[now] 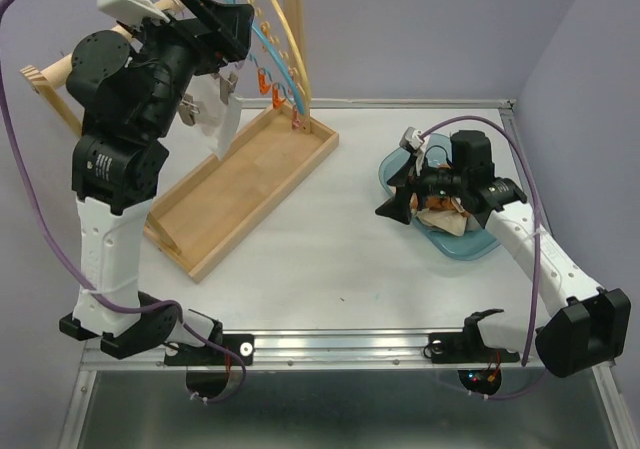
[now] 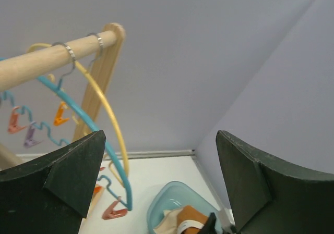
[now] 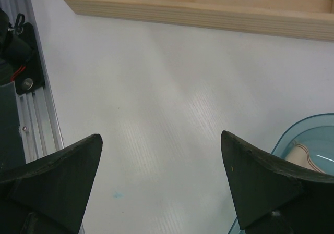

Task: Remove the underwear clipped to the hanger
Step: Pick up the hanger from the clothesline.

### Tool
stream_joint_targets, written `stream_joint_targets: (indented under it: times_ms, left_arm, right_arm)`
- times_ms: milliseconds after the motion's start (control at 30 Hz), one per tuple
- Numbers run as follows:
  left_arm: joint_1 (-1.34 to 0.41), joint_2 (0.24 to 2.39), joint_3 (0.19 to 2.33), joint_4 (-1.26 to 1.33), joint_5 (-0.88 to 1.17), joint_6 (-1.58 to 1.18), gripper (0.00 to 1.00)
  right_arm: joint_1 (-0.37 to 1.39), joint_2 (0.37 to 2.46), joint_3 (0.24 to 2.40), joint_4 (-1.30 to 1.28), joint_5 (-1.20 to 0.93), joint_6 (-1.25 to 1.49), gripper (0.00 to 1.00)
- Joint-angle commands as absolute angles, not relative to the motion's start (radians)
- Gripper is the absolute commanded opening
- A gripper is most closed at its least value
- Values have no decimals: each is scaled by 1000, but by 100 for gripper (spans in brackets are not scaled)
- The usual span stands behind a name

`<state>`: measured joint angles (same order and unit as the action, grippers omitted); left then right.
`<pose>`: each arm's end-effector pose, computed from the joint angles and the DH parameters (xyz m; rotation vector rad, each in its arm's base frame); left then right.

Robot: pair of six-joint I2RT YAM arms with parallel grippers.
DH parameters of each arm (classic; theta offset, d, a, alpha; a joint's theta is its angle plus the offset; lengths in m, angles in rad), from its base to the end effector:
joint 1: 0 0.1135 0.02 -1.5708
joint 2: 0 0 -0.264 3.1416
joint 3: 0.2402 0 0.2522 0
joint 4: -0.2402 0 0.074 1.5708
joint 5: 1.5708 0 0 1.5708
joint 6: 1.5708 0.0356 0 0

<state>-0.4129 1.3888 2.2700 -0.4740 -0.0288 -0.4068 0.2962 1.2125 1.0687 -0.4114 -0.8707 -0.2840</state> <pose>0.1675 -0.0723 0.6437 -0.0225 1.1922 -0.7064 0.2415 0.1022 0.3339 -1.0516 1.7410 0.9225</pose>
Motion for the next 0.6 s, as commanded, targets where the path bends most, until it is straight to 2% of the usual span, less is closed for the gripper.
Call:
stream_joint_targets:
  times_ms: [0, 567]
  left_arm:
    - [-419, 1375, 2246, -465, -234, -356, 99]
    - [-419, 1459, 2188, -517, -495, -299, 99]
  right_arm:
    - [301, 1175, 1037, -360, -873, -288, 100]
    - [302, 1177, 1026, -350, -864, -285, 100]
